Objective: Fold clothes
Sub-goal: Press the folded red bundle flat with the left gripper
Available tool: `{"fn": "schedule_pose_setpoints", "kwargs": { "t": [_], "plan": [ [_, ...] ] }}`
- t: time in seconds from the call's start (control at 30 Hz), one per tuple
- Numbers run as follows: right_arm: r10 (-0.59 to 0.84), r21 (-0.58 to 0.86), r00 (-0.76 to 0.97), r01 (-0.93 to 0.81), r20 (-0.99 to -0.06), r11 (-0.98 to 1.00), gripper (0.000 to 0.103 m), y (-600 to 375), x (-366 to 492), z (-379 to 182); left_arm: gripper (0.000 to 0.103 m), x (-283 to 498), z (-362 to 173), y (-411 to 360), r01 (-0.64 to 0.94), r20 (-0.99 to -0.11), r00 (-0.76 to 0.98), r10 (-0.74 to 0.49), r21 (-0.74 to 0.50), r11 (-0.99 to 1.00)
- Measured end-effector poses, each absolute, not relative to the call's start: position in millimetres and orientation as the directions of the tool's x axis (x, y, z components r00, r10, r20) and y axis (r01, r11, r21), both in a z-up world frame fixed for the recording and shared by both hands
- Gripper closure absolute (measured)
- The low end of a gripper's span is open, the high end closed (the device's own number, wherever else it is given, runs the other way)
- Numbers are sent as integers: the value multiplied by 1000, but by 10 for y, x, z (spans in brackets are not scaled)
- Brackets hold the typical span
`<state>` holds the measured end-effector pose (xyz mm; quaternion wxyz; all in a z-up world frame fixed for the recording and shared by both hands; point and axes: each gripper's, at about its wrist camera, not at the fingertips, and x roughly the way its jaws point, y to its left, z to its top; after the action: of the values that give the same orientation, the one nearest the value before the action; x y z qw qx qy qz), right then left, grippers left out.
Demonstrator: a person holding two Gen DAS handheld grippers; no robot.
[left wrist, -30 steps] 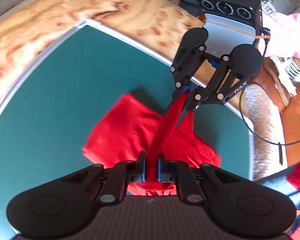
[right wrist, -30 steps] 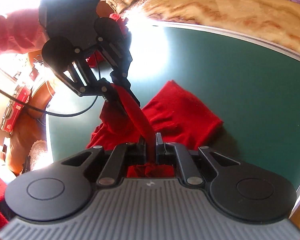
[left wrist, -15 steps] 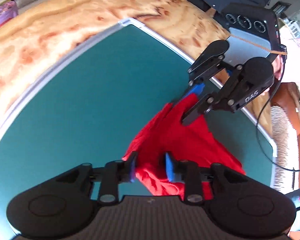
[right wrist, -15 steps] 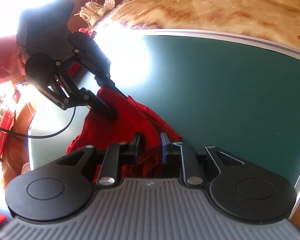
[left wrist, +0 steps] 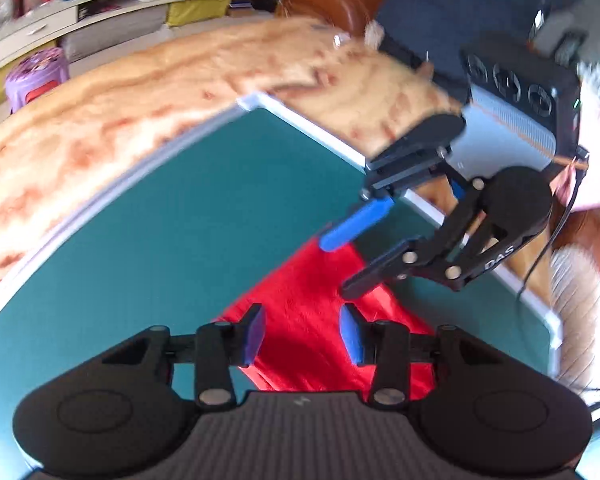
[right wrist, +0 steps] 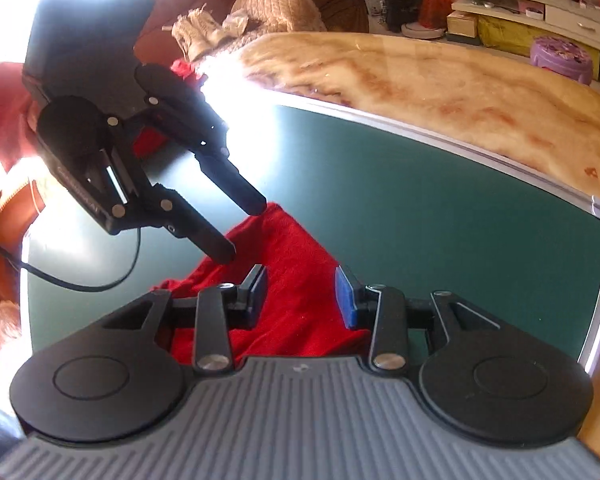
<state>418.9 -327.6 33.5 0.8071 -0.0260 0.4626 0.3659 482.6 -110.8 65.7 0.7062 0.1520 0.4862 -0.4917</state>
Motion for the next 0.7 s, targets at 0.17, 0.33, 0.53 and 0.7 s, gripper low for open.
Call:
{"fn": "schedule_pose_setpoints", "kwargs": {
  "t": [0.17,0.33,0.53,0.7],
  "plan": [
    [495,146,356,-678,-792,720,60,-3174,4077,138,57,4713,460,-1151,872,-847,90,-524,-187,452],
    [457,67,394,-695,-798,716,60,-3112,3984,131,57,4627,483,-1119,861,-847,137,-513,-154,484],
    [393,-17,418,-703,-819,711,60,-3020,3922,141,57,4617,446,-1154,876,-866,197,-460,-56,479],
    [382,-27,407,-713,-830,701,60,-3095,3929,91,56,4601,391,-1113,886,-870,190,-455,-48,462]
  ]
}}
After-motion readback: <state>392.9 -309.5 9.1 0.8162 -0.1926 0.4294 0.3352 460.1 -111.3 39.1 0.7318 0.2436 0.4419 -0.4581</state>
